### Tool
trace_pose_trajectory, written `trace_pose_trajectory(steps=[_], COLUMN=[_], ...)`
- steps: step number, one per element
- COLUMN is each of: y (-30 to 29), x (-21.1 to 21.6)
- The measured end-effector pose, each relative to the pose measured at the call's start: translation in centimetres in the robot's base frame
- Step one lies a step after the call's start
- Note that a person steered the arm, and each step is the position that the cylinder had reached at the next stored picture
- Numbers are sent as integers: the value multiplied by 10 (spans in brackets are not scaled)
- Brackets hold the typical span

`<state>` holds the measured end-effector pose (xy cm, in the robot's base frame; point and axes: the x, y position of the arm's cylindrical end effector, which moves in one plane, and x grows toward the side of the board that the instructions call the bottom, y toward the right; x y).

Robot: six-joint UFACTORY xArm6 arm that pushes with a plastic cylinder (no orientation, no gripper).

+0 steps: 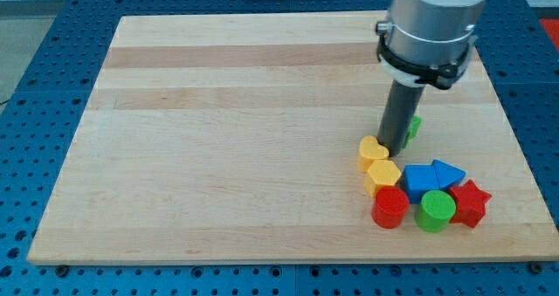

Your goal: Move the yellow heart diagonally to the bottom left side of the green star

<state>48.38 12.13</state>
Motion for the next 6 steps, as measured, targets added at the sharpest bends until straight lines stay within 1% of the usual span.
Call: trace_pose_trajectory(steps=[1, 2, 3, 4, 5, 6], y=[26, 25, -19, -68, -131, -144], x=[3, 22, 22, 0, -28, -32])
